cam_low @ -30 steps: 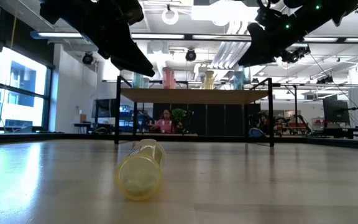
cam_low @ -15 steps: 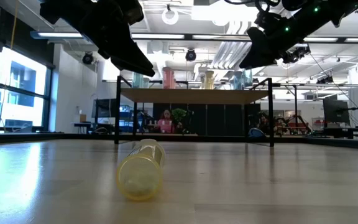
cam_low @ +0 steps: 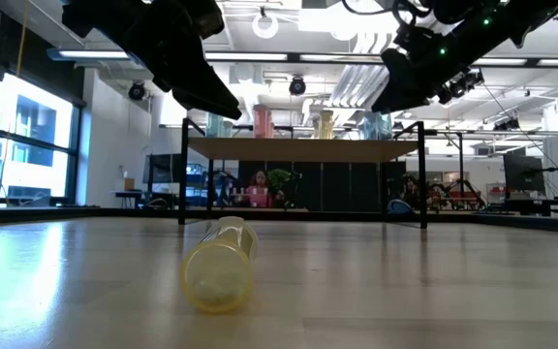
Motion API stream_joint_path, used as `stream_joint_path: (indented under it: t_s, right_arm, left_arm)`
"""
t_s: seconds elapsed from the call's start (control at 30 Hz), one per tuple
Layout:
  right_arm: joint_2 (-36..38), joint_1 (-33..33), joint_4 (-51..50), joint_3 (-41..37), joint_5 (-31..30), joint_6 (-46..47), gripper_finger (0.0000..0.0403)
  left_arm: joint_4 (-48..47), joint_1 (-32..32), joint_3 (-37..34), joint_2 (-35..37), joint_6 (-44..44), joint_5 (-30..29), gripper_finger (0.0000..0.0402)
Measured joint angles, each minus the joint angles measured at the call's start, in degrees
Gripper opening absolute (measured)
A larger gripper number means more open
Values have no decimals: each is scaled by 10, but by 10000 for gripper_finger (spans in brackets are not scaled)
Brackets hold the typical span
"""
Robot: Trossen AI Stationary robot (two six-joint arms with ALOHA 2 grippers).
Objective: Pick and place medicine bottles onto shelf by color
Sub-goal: Put the blue pill bottle on the shelf, then adjust the blue pill bottle on the shelf
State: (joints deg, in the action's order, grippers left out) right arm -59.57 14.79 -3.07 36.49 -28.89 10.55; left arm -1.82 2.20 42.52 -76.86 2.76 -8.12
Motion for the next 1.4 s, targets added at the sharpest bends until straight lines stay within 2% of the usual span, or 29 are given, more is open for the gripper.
stream_joint_path:
  t_s: [0.5,1.03,1.4]
  right_arm:
    - [0,3,-4,0,3,14,149]
    - [0,3,-7,14,3,-6,151]
    - [42,3,-5,14,-1,-20,151]
  left_arm:
    - [0,0,0,0,0,0,207]
    - [0,0,0,0,0,0,207]
    - [0,0,0,0,0,0,207]
